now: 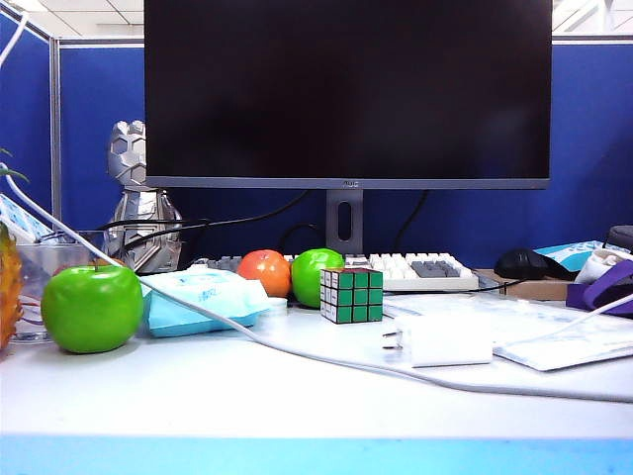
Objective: Pick up the Type-C charging cable and the charging base, insert one end of the Type-C charger into the corresponding slot on the base, and finally place the plugged-in charger back on the table.
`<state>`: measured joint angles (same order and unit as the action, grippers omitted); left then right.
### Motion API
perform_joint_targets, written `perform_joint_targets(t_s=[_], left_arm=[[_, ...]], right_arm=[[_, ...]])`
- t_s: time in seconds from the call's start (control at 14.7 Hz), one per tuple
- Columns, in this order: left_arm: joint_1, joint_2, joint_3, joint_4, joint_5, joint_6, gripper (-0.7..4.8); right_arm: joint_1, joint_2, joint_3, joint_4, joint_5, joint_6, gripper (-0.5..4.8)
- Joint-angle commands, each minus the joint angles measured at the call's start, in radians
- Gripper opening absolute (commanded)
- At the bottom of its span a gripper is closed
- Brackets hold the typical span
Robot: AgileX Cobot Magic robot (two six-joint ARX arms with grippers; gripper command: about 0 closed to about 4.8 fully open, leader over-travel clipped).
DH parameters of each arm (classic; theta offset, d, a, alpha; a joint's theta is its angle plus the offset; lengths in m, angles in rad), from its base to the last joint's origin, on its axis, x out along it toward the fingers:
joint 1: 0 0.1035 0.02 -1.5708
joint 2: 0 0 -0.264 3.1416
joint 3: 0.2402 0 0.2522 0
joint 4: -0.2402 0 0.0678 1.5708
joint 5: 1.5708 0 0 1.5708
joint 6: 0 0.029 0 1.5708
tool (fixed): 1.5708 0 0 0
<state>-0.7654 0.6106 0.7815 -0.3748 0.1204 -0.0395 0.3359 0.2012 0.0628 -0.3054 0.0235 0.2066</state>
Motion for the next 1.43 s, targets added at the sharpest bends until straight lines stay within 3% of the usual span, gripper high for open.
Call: perform_joint_targets(t_s=[0.07,0.14,0.2,0.27,0.34,0.41,0.54,0.68,0.81,1.02,1.43], left_arm=[[0.000,-0.001,-0.212,0.347,0.000,-0.006,-0.05],[0.000,-0.006,-0.371,0.521,-0.044,-0.010,-0.05],[0.000,-0.036,-0.437,0.586,-0.068,-0.022,-0.05],[0.025,-0.155,-0.585,0.615,-0.146,-0.021,-0.05],[0.052,-0.215,-0.634,0.613,-0.148,-0.021,-0.05],[0.161,-0.342,-0.693,0.558,-0.134,-0.021,-0.04],[0.282,-0.446,-0.711,0.446,-0.142,-0.021,-0.05],[0.364,-0.512,-0.752,0.435,-0.139,-0.021,-0.05],[0.563,-0.612,-0.773,0.291,-0.119,0.009,-0.05],[0.702,-0.610,-0.773,0.197,-0.125,0.059,-0.05],[0.732,-0.610,-0.773,0.196,-0.080,0.083,-0.05]], right_arm=[[0.002,-0.002,0.002,0.011,0.001,0.003,-0.05],[0.002,-0.002,0.002,0.011,0.001,0.003,-0.05],[0.002,-0.002,0.002,0.011,0.001,0.003,-0.05],[0.002,-0.002,0.002,0.011,0.001,0.003,-0.05],[0.002,-0.002,0.002,0.011,0.000,0.003,-0.05],[0.002,-0.002,0.002,0.011,0.001,0.003,-0.05],[0.002,-0.002,0.002,0.011,0.001,0.003,-0.05],[0.002,-0.002,0.002,0.011,0.000,0.003,-0.05],[0.002,-0.002,0.002,0.011,0.000,0.003,-0.05],[0.002,-0.005,0.002,0.011,0.001,0.003,-0.05],[0.002,-0.005,0.002,0.011,0.001,0.003,-0.05]])
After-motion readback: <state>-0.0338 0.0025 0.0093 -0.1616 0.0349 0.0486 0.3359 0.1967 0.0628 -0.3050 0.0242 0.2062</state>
